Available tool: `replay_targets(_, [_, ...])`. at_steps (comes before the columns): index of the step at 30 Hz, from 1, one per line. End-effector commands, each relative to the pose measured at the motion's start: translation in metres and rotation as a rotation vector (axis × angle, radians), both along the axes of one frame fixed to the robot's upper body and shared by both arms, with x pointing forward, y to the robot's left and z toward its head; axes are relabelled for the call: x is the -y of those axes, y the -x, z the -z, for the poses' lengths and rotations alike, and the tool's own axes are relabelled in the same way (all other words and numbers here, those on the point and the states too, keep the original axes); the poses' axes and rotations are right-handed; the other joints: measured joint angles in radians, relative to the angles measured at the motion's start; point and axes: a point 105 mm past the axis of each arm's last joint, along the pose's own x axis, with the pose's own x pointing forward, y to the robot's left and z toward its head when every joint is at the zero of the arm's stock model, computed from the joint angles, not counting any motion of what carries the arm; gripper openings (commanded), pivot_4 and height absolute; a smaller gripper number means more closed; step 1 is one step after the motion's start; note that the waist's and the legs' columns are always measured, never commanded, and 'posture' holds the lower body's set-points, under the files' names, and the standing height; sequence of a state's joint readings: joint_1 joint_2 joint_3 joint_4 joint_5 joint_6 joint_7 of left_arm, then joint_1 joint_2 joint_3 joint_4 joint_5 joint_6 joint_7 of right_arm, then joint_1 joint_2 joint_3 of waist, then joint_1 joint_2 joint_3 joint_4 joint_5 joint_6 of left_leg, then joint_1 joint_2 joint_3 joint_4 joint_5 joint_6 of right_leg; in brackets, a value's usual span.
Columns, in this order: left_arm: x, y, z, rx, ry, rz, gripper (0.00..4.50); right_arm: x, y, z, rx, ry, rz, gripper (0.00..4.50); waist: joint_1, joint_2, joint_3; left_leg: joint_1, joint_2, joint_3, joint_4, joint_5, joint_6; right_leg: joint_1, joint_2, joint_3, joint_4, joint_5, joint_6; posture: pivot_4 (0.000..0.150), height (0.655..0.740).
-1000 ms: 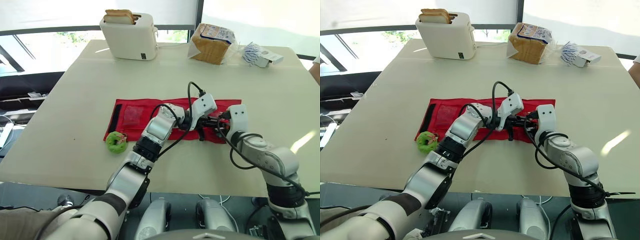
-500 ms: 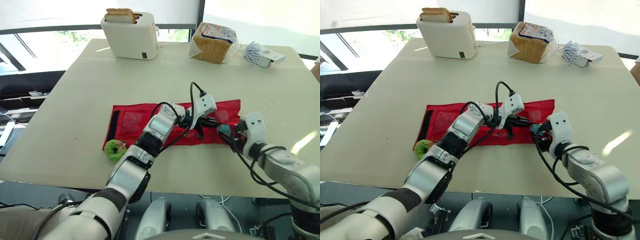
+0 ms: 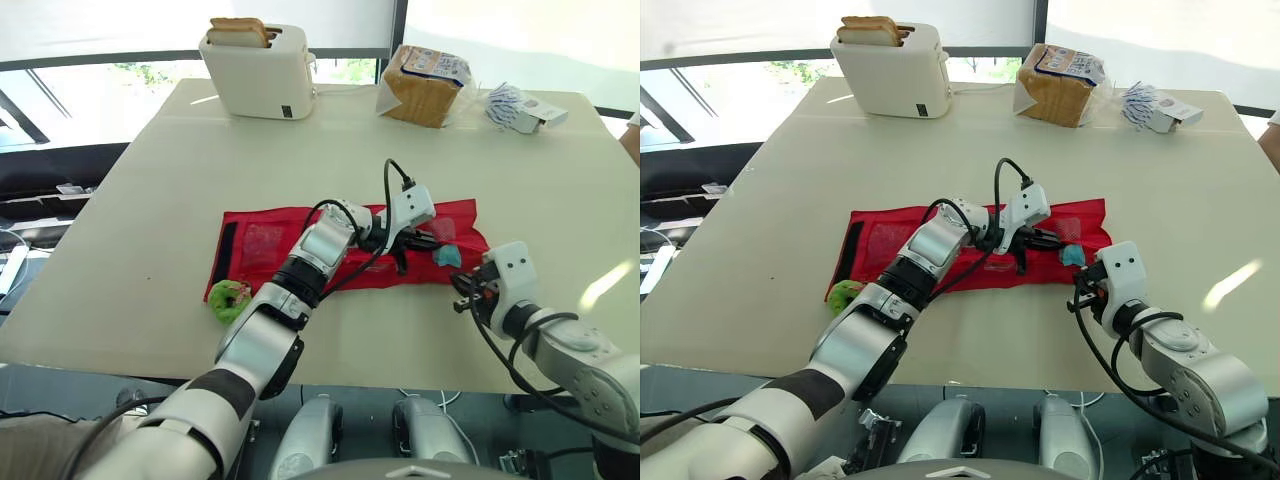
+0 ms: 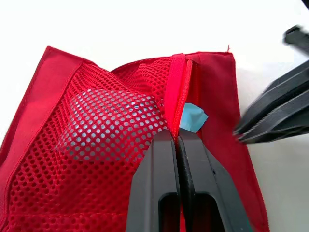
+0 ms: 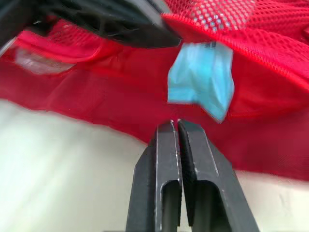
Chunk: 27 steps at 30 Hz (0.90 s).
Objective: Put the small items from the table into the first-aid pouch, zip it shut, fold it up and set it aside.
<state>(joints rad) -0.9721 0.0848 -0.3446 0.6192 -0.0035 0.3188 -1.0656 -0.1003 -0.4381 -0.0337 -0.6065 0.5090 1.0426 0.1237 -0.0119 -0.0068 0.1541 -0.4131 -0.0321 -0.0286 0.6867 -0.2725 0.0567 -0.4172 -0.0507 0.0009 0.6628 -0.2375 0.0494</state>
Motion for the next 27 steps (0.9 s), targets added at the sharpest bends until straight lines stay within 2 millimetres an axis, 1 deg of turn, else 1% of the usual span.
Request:
replay_targets(1, [0.006,0.006,-0.009,0.045,0.019,0.038,0.0,0.006,-0.035,-0.008,0.094,0.004,0.068,0.04,-0.001,0.0,0.0,0.0,0.0,0.0,0.0,0.0,0.0,0.0,0.0,0.0,0.0,0.0,0.0,0.15,0.74])
replay_targets(3, [0.007,0.009,-0.006,0.044,0.015,0.045,0.0,0.006,-0.047,-0.01,0.123,0.002,0.071,0.04,-0.001,0.0,0.0,0.0,0.0,0.0,0.0,0.002,-0.004,0.0,0.0,0.0,0.0,0.0,0.0,0.15,0.74])
replay_targets(5, [0.006,0.011,-0.002,0.047,0.006,0.049,0.0,0.005,-0.052,-0.013,0.142,-0.016,0.065,0.04,0.0,0.0,0.0,0.0,0.0,0.0,0.0,0.002,-0.004,0.0,0.0,0.0,0.0,0.0,0.0,0.15,0.74])
replay_targets(7, [0.006,0.012,0.001,0.048,0.001,0.049,0.0,0.004,-0.052,-0.014,0.149,-0.026,0.054,0.04,0.0,0.0,0.0,0.0,0.0,0.0,0.0,0.002,-0.004,0.0,0.0,0.0,0.0,0.0,0.0,0.15,0.74])
replay_targets(9, [0.006,0.012,0.003,0.049,0.0,0.048,0.0,0.006,-0.047,-0.014,0.15,-0.028,0.046,0.04,0.001,0.0,0.0,0.0,0.0,0.0,0.0,0.002,-0.004,0.0,0.0,0.001,0.0,0.0,0.0,0.15,0.74])
replay_targets(10, [0.006,0.012,0.004,0.055,-0.002,0.044,0.0,0.005,-0.04,-0.014,0.145,-0.037,0.029,0.04,0.001,0.0,0.0,0.0,0.0,0.0,0.0,0.002,-0.004,0.0,0.0,0.001,0.0,0.0,0.0,0.15,0.74])
replay_targets(13, [0.006,0.01,0.006,0.085,0.009,0.028,0.0,0.005,-0.012,-0.016,0.129,-0.06,-0.032,0.04,0.006,0.0,0.0,-0.001,0.0,0.0,0.0,0.002,-0.004,0.0,0.0,0.0,0.0,0.0,0.0,0.15,0.74])
replay_targets(14, [0.005,0.012,0.006,0.075,0.013,0.035,0.0,0.007,0.0,-0.019,0.126,-0.072,-0.046,0.54,0.006,0.0,0.0,-0.001,0.0,0.0,0.0,0.002,-0.004,0.0,0.0,0.0,-0.001,0.0,0.0,0.15,0.74])
replay_targets(15, [0.003,0.016,0.008,0.045,0.018,0.054,0.0,0.009,0.011,-0.021,0.122,-0.083,-0.058,0.76,0.008,0.0,0.0,-0.001,0.0,0.0,0.0,0.002,-0.004,-0.001,-0.001,0.001,0.0,0.0,0.0,0.15,0.74])
replay_targets(16, [0.002,0.023,0.007,-0.009,0.041,0.083,0.0,0.01,0.022,-0.024,0.116,-0.087,-0.072,1.22,0.003,0.001,0.0,-0.001,0.0,0.0,0.0,0.002,-0.004,0.0,-0.001,0.0,0.0,0.0,0.0,0.15,0.74])
replay_targets(17, [0.0,0.029,0.001,-0.061,0.085,0.097,0.68,0.017,0.033,-0.028,0.113,-0.098,-0.058,1.99,0.0,0.001,0.0,-0.001,0.0,0.0,0.0,0.0,0.0,0.0,-0.001,0.001,0.0,0.0,0.0,0.15,0.74])
replay_targets(18, [-0.003,0.031,-0.005,-0.083,0.119,0.097,0.96,0.022,0.041,-0.031,0.112,-0.102,-0.047,2.33,0.0,0.001,0.0,0.0,0.0,0.0,0.0,0.0,0.0,0.0,-0.001,0.001,0.0,0.0,0.0,0.15,0.74])
replay_targets(19, [-0.008,0.031,-0.01,-0.089,0.146,0.092,1.42,0.028,0.048,-0.034,0.109,-0.103,-0.034,2.77,0.002,0.002,0.0,0.0,0.0,0.0,0.0,0.0,0.0,0.0,-0.001,0.002,0.0,0.0,0.0,0.15,0.74])
replay_targets(21, [-0.019,0.032,-0.016,-0.079,0.166,0.095,2.18,0.035,0.055,-0.037,0.101,-0.107,-0.016,3.54,0.0,0.002,0.0,-0.001,0.001,-0.002,0.0,0.0,0.0,0.0,-0.001,0.002,0.0,0.0,0.0,0.15,0.74])
replay_targets(22, [-0.029,0.036,-0.019,-0.09,0.174,0.102,2.77,0.04,0.056,-0.039,0.092,-0.124,0.003,4.14,-0.002,0.002,0.0,0.0,0.001,-0.002,0.0,0.0,0.0,0.0,-0.001,0.002,0.0,0.0,0.0,0.15,0.74])
replay_targets(23, [-0.039,0.038,-0.021,-0.099,0.178,0.102,3.02,0.044,0.057,-0.039,0.08,-0.14,0.02,4.37,-0.005,0.002,0.0,0.001,0.001,-0.001,0.0,0.0,0.0,0.0,0.0,0.002,0.0,0.0,0.0,0.15,0.74])
replay_targets(24, [-0.051,0.039,-0.023,-0.104,0.189,0.076,3.72,0.048,0.055,-0.038,0.062,-0.166,0.043,4.5,-0.009,0.003,0.0,0.002,0.001,0.0,0.0,0.0,0.0,0.001,-0.001,0.004,0.001,0.0,0.0,0.15,0.74])
replay_targets(25, [-0.06,0.038,-0.024,-0.107,0.2,0.046,4.1,0.051,0.054,-0.037,0.043,-0.187,0.06,4.5,-0.009,0.003,0.0,0.003,0.002,0.001,-0.002,0.0,0.0,0.001,-0.002,0.007,0.001,0.0,0.0,0.15,0.74])
replay_targets(26, [-0.066,0.04,-0.03,-0.131,0.272,0.026,4.47,0.053,0.053,-0.035,0.02,-0.2,0.073,4.5,-0.009,0.003,0.0,0.003,0.002,0.001,-0.002,0.0,0.0,0.001,-0.002,0.008,0.001,0.0,0.0,0.15,0.74])
replay_targets(27, [-0.076,0.042,-0.036,-0.086,0.325,0.018,4.47,0.056,0.05,-0.034,-0.005,-0.204,0.082,4.5,-0.005,0.003,0.0,0.004,0.003,0.001,-0.002,0.0,0.0,0.001,-0.002,0.009,0.001,0.0,0.0,0.15,0.74])
